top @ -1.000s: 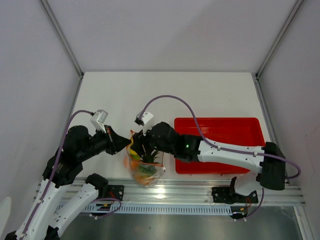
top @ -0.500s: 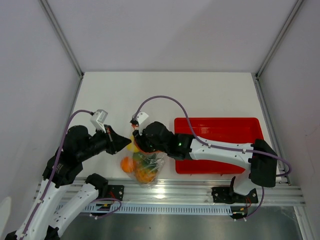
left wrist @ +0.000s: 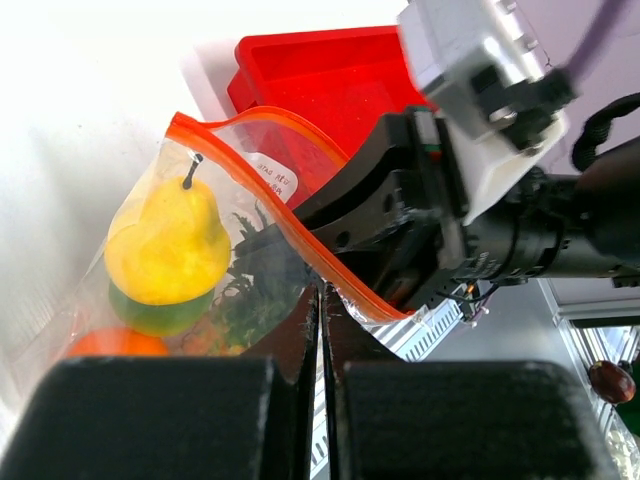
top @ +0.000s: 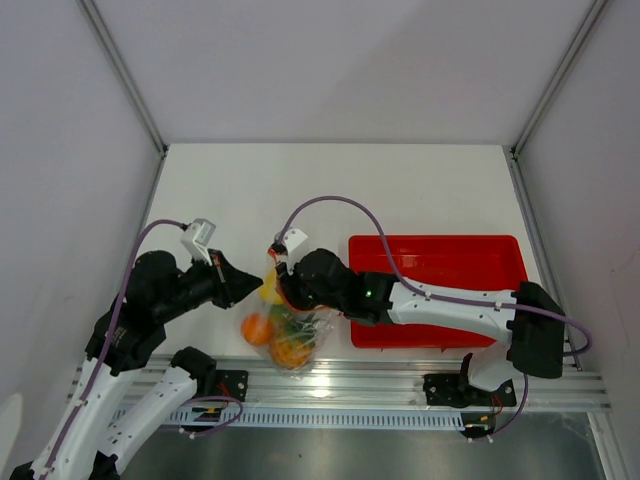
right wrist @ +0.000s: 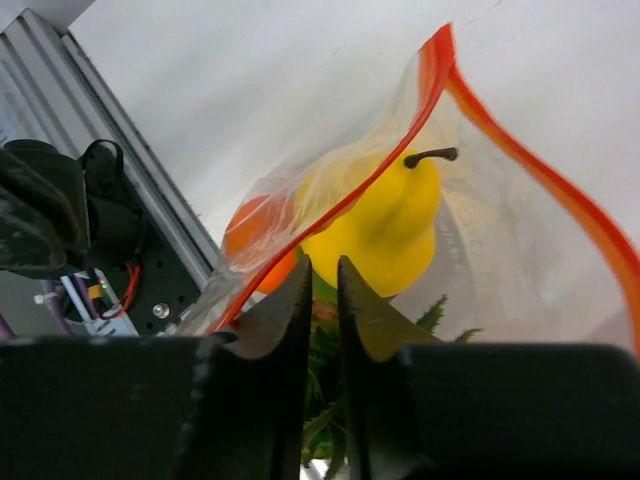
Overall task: Place the food in the zip-top bag and seal the zipper
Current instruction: Place the fake fruit in the zipper food storage bag, then pick up the zipper food storage bag at the center of the board.
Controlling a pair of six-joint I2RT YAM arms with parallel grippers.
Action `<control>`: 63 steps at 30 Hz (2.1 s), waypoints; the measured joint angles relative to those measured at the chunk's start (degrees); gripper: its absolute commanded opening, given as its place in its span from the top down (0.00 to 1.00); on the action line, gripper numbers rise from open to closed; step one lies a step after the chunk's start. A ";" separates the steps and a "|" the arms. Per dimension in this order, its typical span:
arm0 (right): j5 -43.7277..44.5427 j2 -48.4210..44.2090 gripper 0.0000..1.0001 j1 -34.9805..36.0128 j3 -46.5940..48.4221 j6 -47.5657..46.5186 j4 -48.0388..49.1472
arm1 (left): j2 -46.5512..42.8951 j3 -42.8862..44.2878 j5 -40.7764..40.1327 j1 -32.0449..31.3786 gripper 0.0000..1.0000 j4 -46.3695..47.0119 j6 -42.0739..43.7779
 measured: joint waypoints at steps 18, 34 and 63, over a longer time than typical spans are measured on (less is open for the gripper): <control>5.20 -15.34 0.20 -6.05 -1.22 2.99 -11.28 | 1.33 -1.97 -1.70 0.00 0.63 0.37 0.04; -4.52 -32.09 0.27 -20.24 -18.88 12.37 -18.99 | 0.98 -4.98 -1.09 0.00 0.63 2.54 0.02; -23.96 -20.17 0.57 -35.82 -33.90 17.38 8.96 | -0.17 -5.55 -0.07 0.00 0.63 2.54 0.02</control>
